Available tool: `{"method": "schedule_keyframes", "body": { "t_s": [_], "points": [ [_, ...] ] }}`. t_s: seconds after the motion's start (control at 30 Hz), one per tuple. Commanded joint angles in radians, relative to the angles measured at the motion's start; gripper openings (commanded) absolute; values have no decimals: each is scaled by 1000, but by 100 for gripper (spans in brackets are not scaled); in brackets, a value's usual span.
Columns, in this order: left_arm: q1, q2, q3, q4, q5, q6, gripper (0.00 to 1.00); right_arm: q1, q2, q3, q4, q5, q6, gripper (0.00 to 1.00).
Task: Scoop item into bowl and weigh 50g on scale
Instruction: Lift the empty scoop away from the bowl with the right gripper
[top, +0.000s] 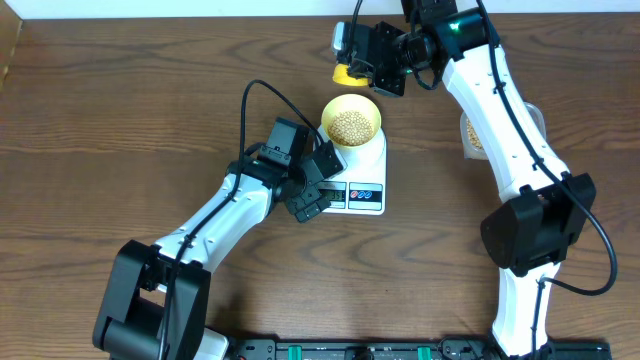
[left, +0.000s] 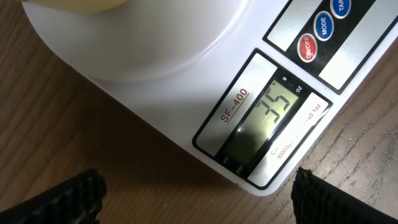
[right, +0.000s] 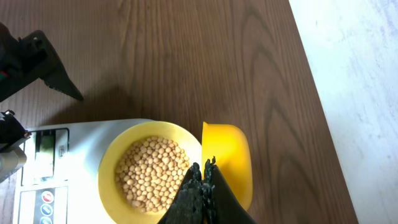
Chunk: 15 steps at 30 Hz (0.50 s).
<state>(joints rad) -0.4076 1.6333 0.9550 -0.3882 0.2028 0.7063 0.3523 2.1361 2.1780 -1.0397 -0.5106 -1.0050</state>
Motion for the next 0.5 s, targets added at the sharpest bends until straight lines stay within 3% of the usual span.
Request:
{"method": "schedule_keyframes", "body": {
  "t_s": [0.0,0.2,0.47],
  "points": [
    [-1,13,-3,1,-10,-5,98,15,-31,21,3,29,-10,1],
    [-1,13,-3,1,-10,-5,98,8,-31,21,8,37,-4,1],
    [-1,13,-3,2,-14,-5,98,-30,-31,21,98,37,219,1]
  ]
}}
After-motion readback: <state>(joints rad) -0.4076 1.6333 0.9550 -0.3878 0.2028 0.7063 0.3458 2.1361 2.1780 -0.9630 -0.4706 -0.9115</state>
